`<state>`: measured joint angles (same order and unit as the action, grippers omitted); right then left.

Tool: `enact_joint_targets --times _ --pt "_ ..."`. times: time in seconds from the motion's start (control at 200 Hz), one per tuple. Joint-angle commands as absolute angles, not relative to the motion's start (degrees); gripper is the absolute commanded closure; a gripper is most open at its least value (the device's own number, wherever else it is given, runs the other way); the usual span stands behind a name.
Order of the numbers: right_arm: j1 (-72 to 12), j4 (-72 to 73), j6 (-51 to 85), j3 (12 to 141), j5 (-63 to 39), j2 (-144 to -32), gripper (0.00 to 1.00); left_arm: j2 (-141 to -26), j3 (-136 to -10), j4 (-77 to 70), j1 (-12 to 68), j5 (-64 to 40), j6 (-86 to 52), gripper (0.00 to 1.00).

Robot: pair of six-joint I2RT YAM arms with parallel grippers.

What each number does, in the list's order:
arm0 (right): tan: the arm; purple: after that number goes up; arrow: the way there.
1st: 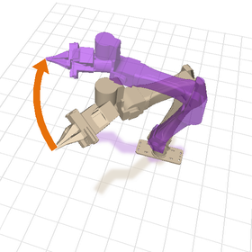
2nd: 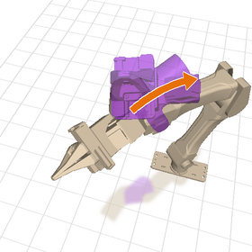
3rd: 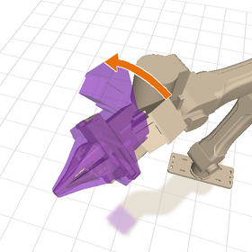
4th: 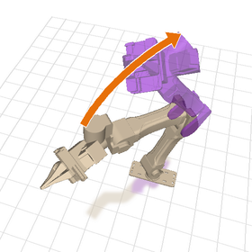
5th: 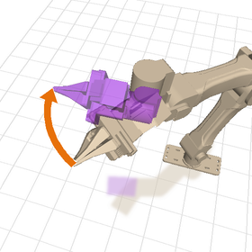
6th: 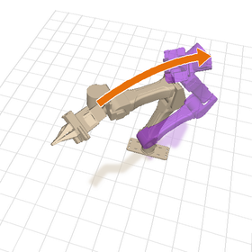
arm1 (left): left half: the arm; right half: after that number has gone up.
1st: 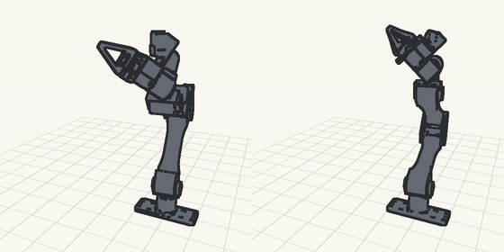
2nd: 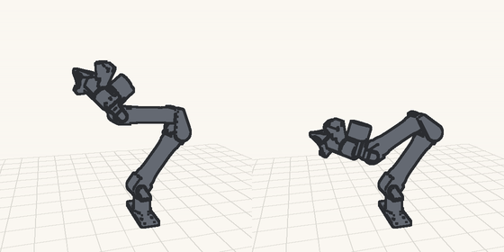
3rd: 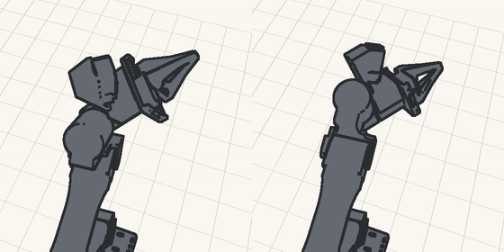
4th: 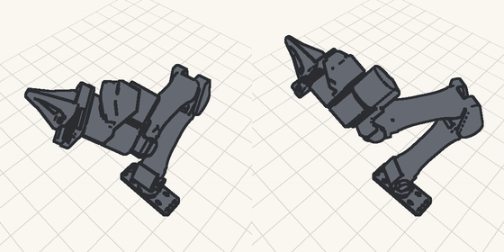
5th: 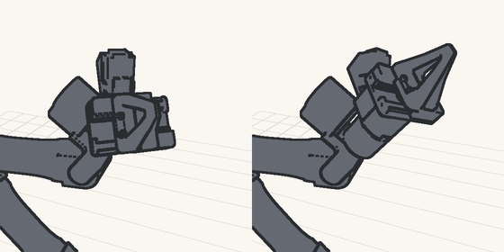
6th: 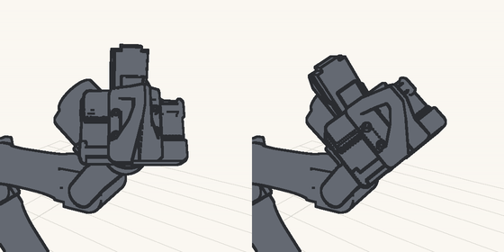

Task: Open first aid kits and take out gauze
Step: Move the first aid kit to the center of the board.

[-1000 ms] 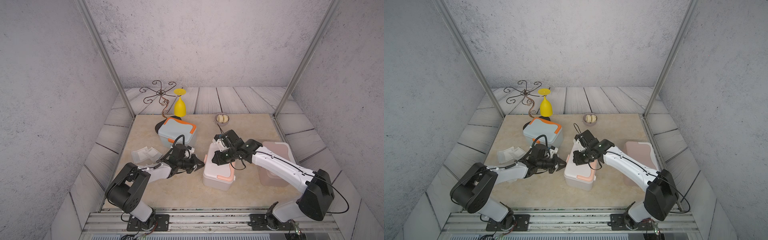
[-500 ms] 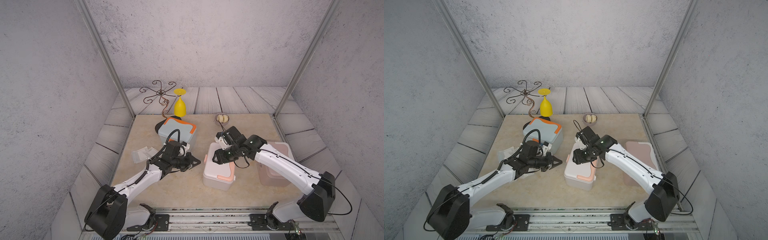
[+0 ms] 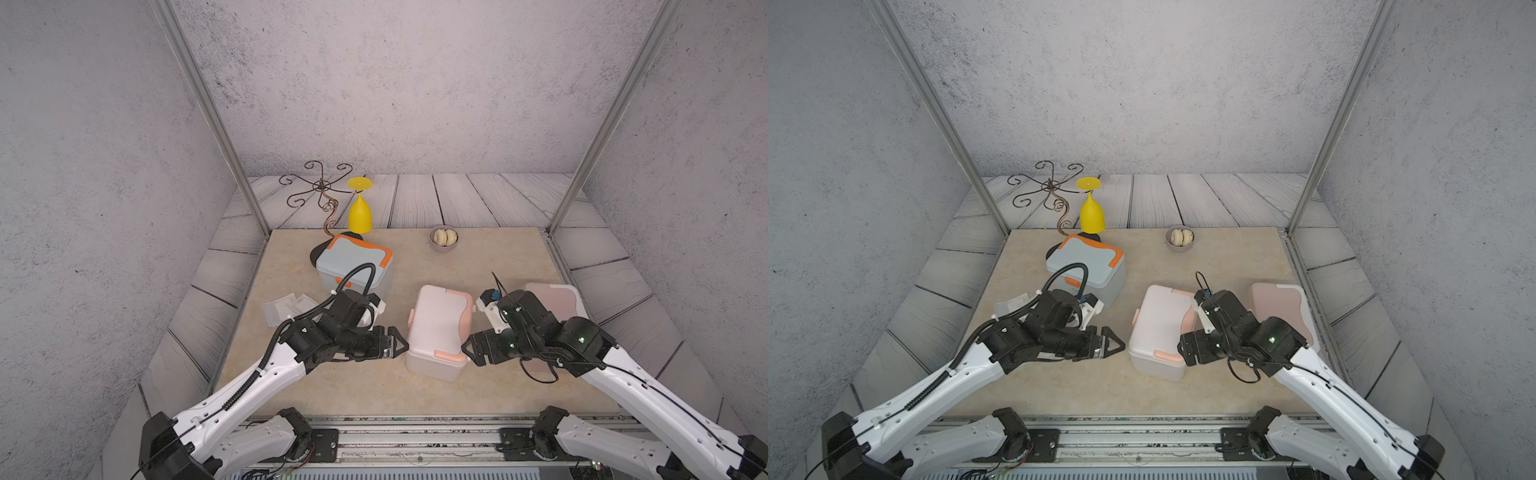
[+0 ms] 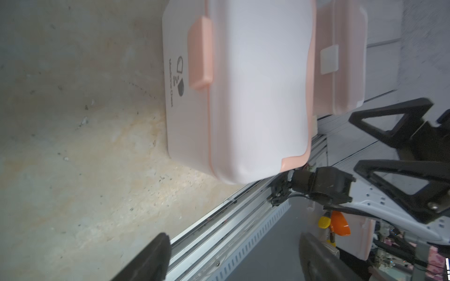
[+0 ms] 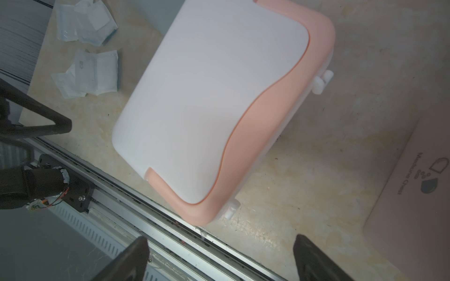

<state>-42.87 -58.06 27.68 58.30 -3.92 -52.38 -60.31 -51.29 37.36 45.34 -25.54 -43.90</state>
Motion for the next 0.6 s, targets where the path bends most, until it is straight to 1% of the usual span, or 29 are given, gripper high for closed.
enact_joint_targets --times 0.0,0.16,0.285,0.44,0.54,0.595 --pt "-43.65 -57.38 30.05 54.23 -3.51 -49.21 0.05 -63.12 -52.31 44.65 49.39 -19.57 -41.83 0.15" --pt "-44.79 -54.49 31.19 50.11 -5.18 -47.42 0.05 -68.90 -53.06 42.09 53.08 -17.49 -41.97 0.17" --pt "-45.09 -54.14 33.11 49.47 -2.35 -46.89 0.05 -73.28 -54.66 38.42 53.11 -16.18 -40.77 0.19" --pt "-44.46 -59.00 37.15 53.78 5.98 -47.28 0.04 -81.03 -59.10 33.26 53.29 -17.76 -38.25 0.20" --pt "-42.49 -59.61 36.96 56.90 7.19 -47.76 0.03 -85.90 -63.21 33.84 53.34 -16.12 -35.07 0.20" --pt "-41.10 -59.10 36.58 58.33 7.08 -48.27 0.03 -88.86 -65.84 33.92 53.33 -17.03 -32.94 0.20"
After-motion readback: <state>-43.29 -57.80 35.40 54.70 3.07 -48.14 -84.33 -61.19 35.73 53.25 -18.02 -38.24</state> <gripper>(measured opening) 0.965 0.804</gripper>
